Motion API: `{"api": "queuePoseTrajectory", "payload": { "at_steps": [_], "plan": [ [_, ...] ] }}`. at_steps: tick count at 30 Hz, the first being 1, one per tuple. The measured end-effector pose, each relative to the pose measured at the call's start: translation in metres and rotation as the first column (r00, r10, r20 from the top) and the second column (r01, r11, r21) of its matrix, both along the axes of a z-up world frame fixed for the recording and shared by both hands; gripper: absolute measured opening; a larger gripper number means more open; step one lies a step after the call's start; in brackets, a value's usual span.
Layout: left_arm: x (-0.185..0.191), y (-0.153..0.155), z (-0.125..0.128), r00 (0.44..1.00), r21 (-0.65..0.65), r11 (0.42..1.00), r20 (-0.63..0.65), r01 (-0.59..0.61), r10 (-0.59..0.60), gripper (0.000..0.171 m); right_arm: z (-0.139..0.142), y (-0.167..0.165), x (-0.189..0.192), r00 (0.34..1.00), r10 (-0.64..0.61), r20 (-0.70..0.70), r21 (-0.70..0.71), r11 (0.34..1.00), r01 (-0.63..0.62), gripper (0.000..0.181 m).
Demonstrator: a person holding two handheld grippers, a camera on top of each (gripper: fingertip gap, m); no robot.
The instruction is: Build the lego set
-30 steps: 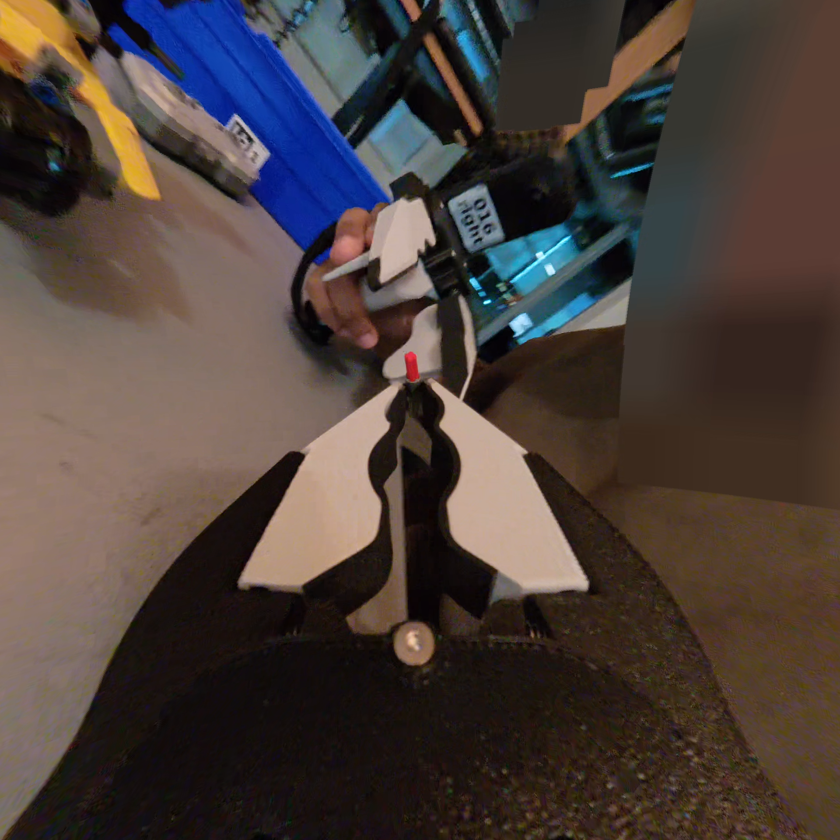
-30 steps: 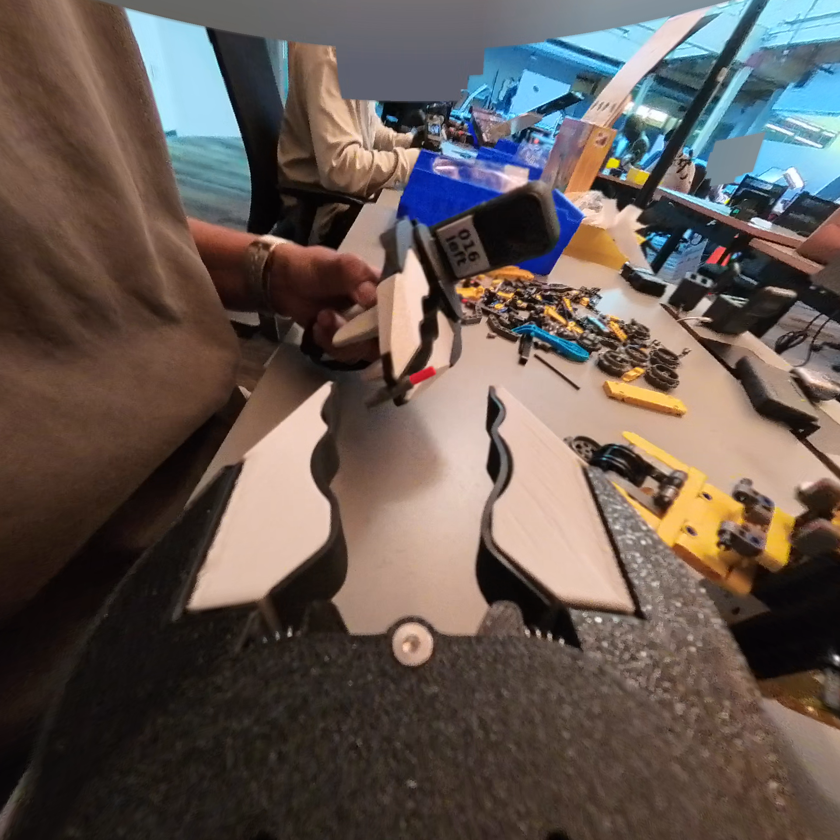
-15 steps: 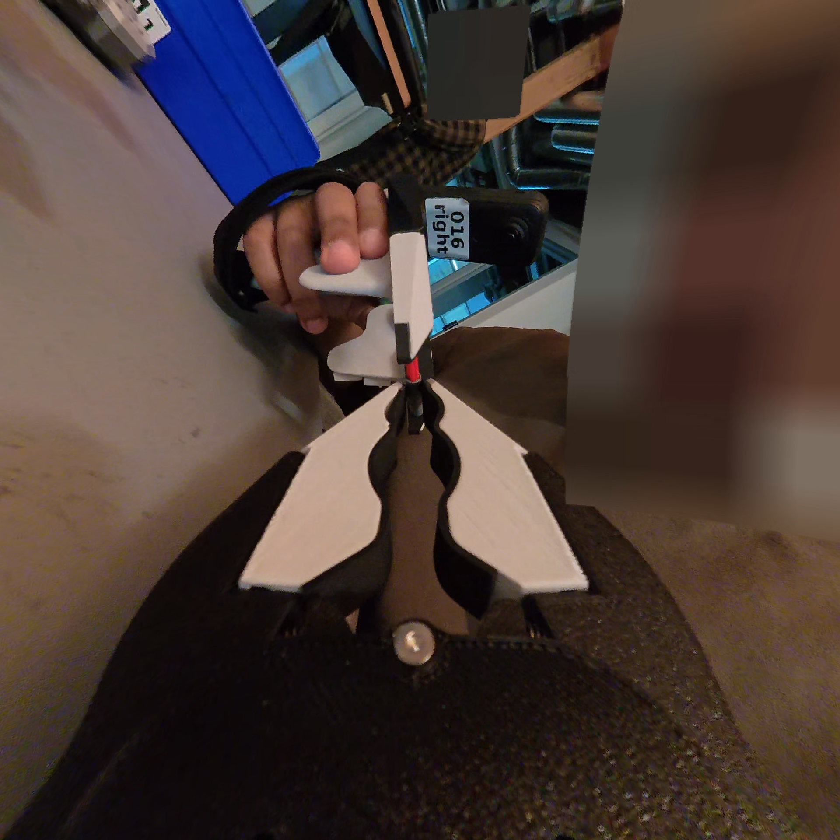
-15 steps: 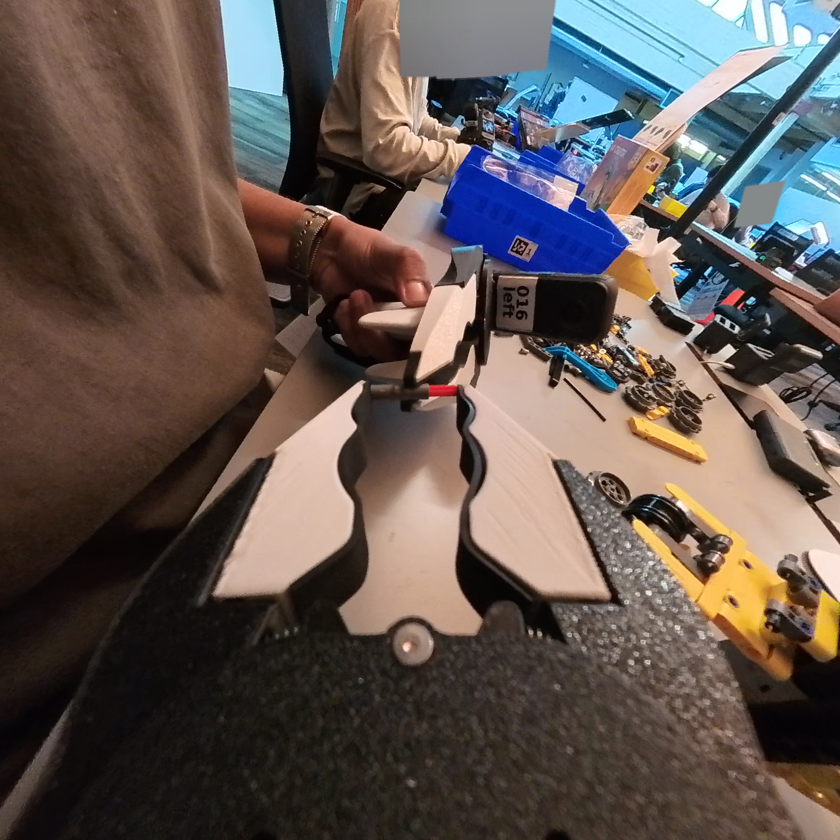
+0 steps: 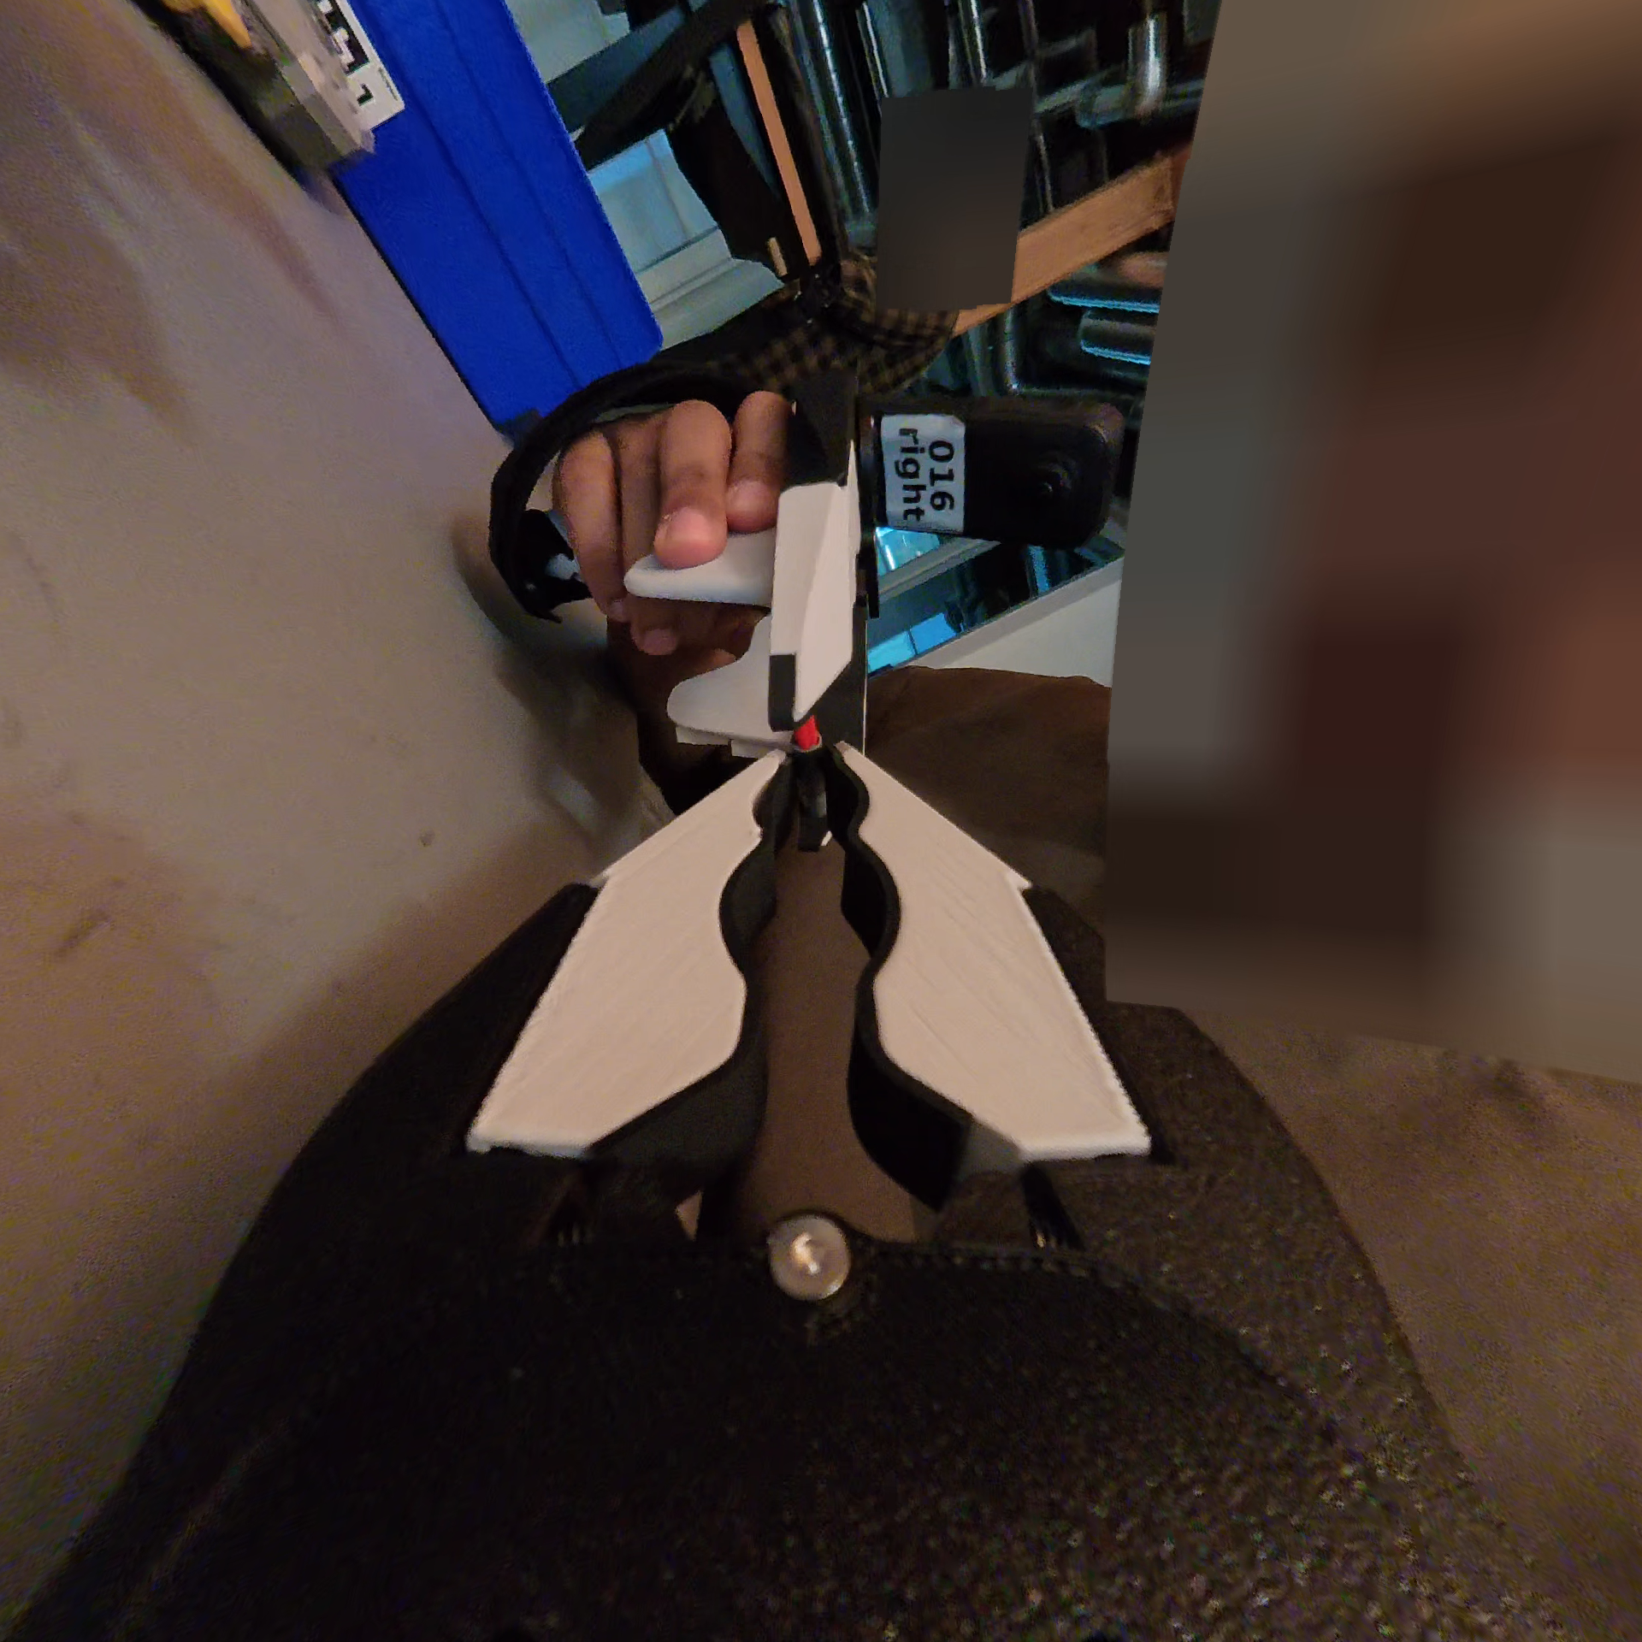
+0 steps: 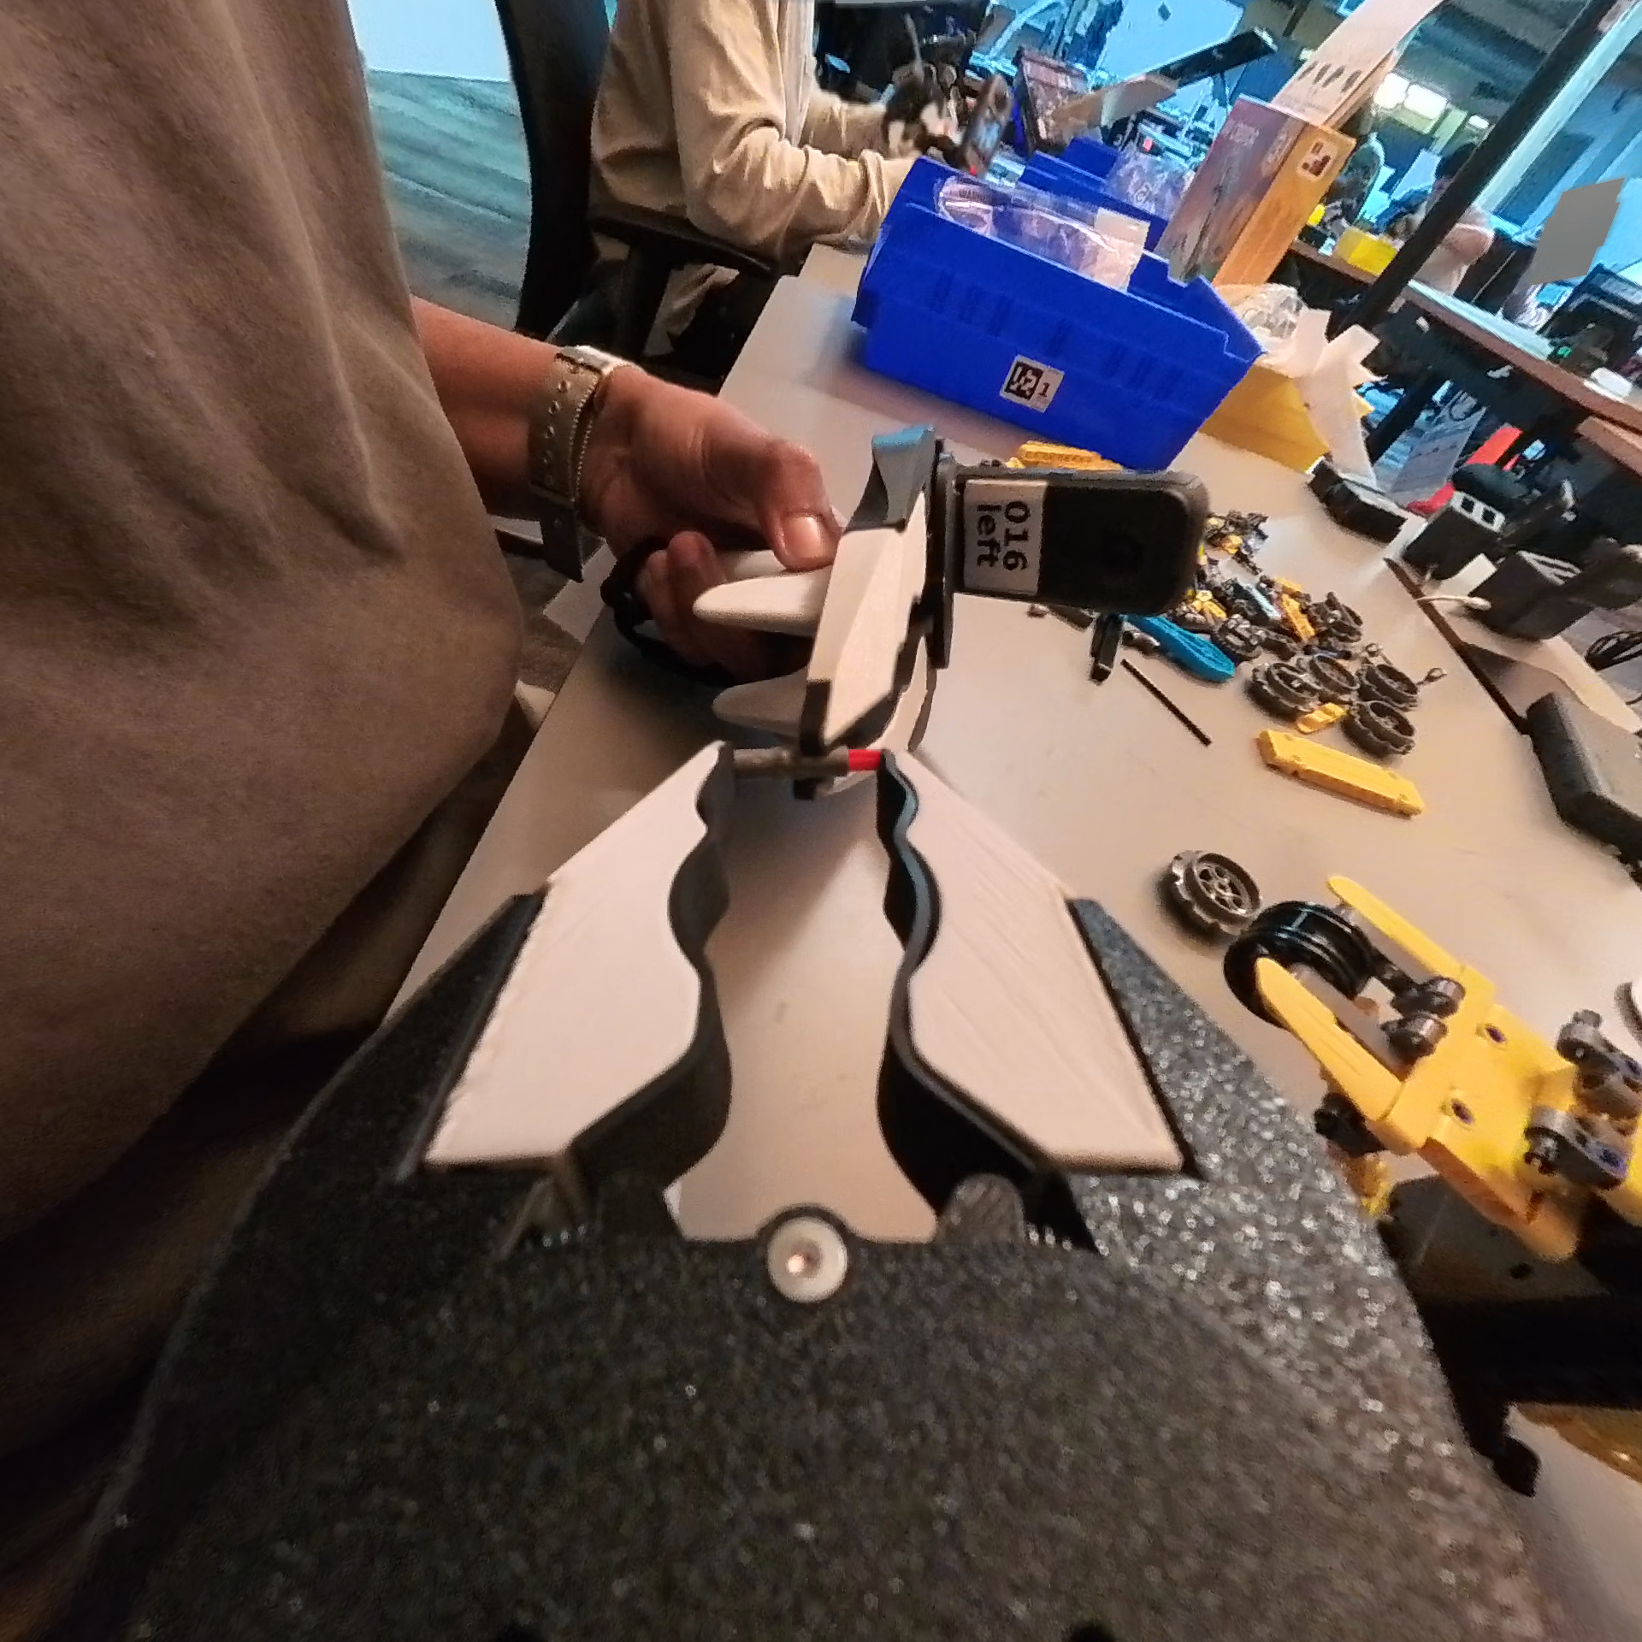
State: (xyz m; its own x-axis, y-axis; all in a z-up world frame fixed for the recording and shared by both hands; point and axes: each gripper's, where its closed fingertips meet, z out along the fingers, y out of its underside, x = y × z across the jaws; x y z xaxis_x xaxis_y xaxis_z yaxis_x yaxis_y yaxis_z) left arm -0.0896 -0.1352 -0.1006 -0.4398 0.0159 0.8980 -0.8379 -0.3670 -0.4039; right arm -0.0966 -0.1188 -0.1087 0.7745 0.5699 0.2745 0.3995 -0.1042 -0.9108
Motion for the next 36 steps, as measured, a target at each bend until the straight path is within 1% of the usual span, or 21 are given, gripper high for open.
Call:
{"api": "queuePoseTrajectory", "payload": {
  "at_steps": [3, 6, 10, 11, 16, 20, 24, 25, 27, 28, 29, 30, 32, 33, 34, 36],
  "plan": [
    [0.001, 0.001, -0.001, 1.000, 0.005, 1.000, 0.000, -0.014, 0.014, 0.000, -0.002, 0.001, 0.001, 1.000, -0.013, -0.010, -0.031, 0.999, 0.012, 0.030],
    [0.003, 0.003, 0.000, 1.000, -0.009, 1.000, 0.000, -0.021, 0.021, 0.000, 0.000, 0.003, 0.002, 1.000, -0.026, -0.006, -0.010, 1.000, 0.026, 0.031],
    [0.004, 0.005, 0.006, 1.000, -0.045, 0.999, 0.001, -0.028, 0.028, 0.000, 0.006, 0.005, 0.003, 0.994, -0.006, -0.105, 0.005, 1.000, 0.007, 0.032],
    [0.005, 0.005, 0.006, 1.000, -0.044, 0.999, 0.000, -0.026, 0.026, 0.000, 0.007, 0.005, 0.004, 0.994, -0.003, -0.110, 0.019, 1.000, 0.006, 0.032],
    [0.006, 0.004, 0.005, 1.000, -0.034, 0.999, -0.005, -0.023, 0.023, 0.000, 0.006, 0.004, 0.005, 0.998, -0.012, -0.064, 0.076, 0.997, 0.017, 0.032],
    [0.005, 0.003, 0.003, 1.000, -0.040, 0.999, -0.013, -0.016, 0.016, 0.000, 0.004, 0.003, 0.005, 0.997, -0.003, -0.076, 0.024, 1.000, 0.005, 0.031],
    [0.012, 0.011, -0.002, 0.998, -0.018, 0.998, -0.021, -0.060, 0.060, 0.000, -0.002, 0.012, 0.013, 0.996, -0.078, -0.032, 0.048, 0.996, 0.080, 0.031],
    [0.014, 0.015, -0.002, 0.997, -0.010, 0.997, -0.021, -0.076, 0.076, 0.000, -0.002, 0.015, 0.015, 0.994, -0.099, -0.040, 0.053, 0.994, 0.101, 0.032],
    [0.018, 0.018, -0.004, 0.995, 0.035, 0.995, -0.026, -0.096, 0.097, 0.000, -0.004, 0.019, 0.018, 0.992, -0.114, -0.058, 0.040, 0.992, 0.117, 0.032],
    [0.019, 0.019, -0.006, 0.994, 0.073, 0.991, -0.024, -0.109, 0.111, 0.000, -0.003, 0.020, 0.020, 0.990, -0.121, -0.067, 0.036, 0.992, 0.123, 0.039],
    [0.021, 0.020, -0.008, 0.992, 0.114, 0.986, -0.015, -0.122, 0.124, 0.000, -0.003, 0.022, 0.024, 0.987, -0.143, -0.079, 0.034, 0.989, 0.146, 0.053],
    [0.023, 0.022, -0.009, 0.990, 0.158, 0.978, -0.005, -0.136, 0.138, 0.000, -0.003, 0.024, 0.031, 0.981, -0.173, -0.091, 0.030, 0.984, 0.176, 0.060],
    [0.027, 0.027, -0.015, 0.985, 0.275, 0.946, 0.019, -0.170, 0.172, 0.000, -0.001, 0.026, 0.045, 0.965, -0.231, -0.127, 0.019, 0.972, 0.235, 0.070],
    [0.029, 0.030, -0.021, 0.982, 0.355, 0.916, 0.033, -0.186, 0.187, 0.000, 0.001, 0.026, 0.053, 0.954, -0.258, -0.152, 0.014, 0.965, 0.263, 0.072],
    [0.030, 0.033, -0.030, 0.979, 0.450, 0.871, 0.046, -0.198, 0.199, 0.001, 0.003, 0.026, 0.060, 0.943, -0.280, -0.178, 0.006, 0.958, 0.285, 0.074],
    [0.031, 0.043, -0.048, 0.976, 0.618, 0.760, 0.061, -0.202, 0.210, 0.001, 0.005, 0.025, 0.069, 0.925, -0.305, -0.228, -0.011, 0.950, 0.311, 0.074]
  ]
}}
